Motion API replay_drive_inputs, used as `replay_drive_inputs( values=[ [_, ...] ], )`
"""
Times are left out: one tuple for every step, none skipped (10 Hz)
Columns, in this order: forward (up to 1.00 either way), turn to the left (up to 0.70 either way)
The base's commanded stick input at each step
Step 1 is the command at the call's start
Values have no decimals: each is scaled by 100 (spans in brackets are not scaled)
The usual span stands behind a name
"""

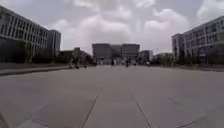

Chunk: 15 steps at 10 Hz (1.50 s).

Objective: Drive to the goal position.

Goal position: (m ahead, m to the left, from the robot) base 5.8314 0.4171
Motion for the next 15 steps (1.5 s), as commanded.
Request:
replay_drive_inputs(
  values=[
    [70, 0],
    [70, 0],
    [70, 0],
    [70, 0],
    [70, 0],
    [70, 0],
    [70, 0],
    [70, 0],
    [70, -5],
    [70, -13],
    [70, -6],
    [70, -1],
    [70, 0],
    [70, 0],
    [70, 0]
  ],
)
